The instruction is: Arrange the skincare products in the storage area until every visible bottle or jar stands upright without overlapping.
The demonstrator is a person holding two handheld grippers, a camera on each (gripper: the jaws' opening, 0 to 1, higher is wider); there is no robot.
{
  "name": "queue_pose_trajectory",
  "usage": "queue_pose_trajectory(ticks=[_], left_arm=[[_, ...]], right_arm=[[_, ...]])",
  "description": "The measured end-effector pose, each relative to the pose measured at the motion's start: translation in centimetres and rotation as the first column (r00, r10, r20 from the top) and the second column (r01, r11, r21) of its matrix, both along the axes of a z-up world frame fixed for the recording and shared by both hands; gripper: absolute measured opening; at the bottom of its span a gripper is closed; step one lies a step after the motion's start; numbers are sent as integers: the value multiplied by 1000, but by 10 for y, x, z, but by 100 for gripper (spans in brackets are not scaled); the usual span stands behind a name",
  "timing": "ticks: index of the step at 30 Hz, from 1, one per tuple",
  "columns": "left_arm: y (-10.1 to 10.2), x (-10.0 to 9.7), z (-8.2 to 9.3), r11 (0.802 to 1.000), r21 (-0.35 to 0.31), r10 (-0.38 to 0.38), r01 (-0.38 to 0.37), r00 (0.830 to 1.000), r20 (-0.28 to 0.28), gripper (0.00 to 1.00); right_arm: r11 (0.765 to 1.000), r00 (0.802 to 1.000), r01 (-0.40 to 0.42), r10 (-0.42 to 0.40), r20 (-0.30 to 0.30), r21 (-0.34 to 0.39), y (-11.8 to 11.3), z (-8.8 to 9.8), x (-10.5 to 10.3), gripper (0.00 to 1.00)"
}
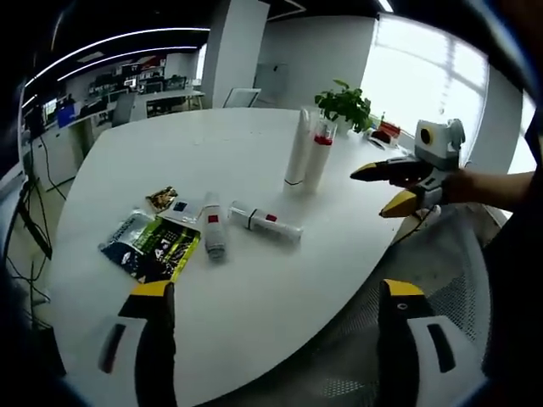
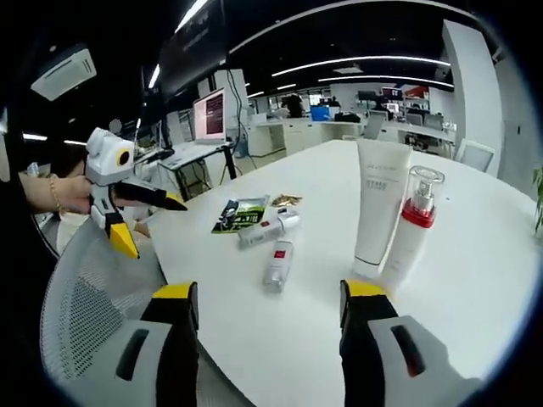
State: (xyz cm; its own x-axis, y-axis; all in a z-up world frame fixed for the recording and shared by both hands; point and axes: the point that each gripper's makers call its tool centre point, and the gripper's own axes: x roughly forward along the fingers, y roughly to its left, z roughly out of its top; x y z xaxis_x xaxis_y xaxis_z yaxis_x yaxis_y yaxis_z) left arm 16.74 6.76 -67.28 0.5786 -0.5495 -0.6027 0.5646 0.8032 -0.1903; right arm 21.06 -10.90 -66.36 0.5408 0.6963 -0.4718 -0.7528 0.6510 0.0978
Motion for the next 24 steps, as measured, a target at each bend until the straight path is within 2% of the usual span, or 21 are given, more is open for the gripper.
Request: queue_pose_trajectory(ticks=[12,19,24], left_arm=[[-4,-4,-1,1000,-4,-12,12,1000,-13,93],[-4,-4,-1,1000,-7,-9,9,1000,-16,93],[-4,-4,-2,1000,-15,-15,15,1000,-20,92]], right_arm=[[997,998,-55,52,-40,-53,33,-17,26,60],[993,994,-78,71,-81,-85,55,-33,36,51],[989,992,-72,57,-111,-131,67,-51,47,43]])
